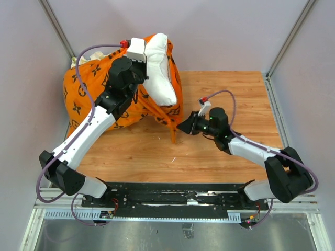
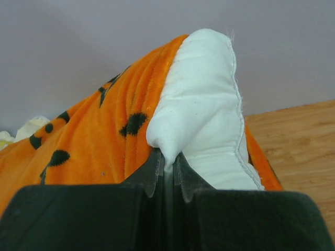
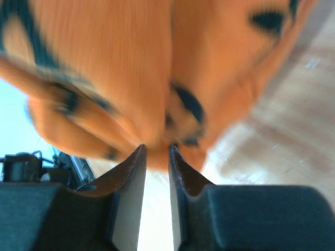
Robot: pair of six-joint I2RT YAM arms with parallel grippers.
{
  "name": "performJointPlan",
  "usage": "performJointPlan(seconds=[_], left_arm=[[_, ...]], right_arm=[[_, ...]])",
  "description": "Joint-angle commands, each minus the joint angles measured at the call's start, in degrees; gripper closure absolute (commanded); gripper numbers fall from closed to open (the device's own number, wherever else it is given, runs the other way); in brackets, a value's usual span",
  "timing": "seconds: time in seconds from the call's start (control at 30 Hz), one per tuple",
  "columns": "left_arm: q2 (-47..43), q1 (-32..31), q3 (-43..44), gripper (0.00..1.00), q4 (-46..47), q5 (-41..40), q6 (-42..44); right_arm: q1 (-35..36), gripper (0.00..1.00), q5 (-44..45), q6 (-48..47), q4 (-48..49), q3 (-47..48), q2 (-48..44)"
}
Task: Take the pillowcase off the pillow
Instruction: Remove the pillow from the pillowcase.
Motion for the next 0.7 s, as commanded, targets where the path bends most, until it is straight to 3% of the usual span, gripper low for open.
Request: performJointPlan(seconds=[0.0,0.13,0.27,0.37,0.5,0.67], left_arm=[[-4.4,1.8,1.4,1.00,11.3,0.9,0.7],[-4.8,1.8,-0.1,1.00,10.3,5.7,0.6],[-6.1,1.8,-3.5,1.00,9.5,9.7,1.7],[-9.0,1.8,-9.0,1.00,9.2,23.0,4.1],[-14.4,1.5,-16.5,1.00,4.5,52.6,8.8],[-20.6,-0.2,-22.5,1.00,-1.2,65.4,15.2]], right_arm=[[5.0,0.50,-2.5,-3.3,-7.2,1.1,4.0],[2.1,0.01,-5.1,-5.9,-7.8,3.5,-3.1],[-4.9,0.02,-2.1,-7.0,-7.9,4.4,-15.1],[-9.0,0.02,2.4,-5.0,-4.4,5.1,-19.6],[-10.3,0.02,4.4,-5.9,-8.5,12.8,-14.6],[-10.9,0.01,3.1,-4.5,-4.4,16.7,-8.1]])
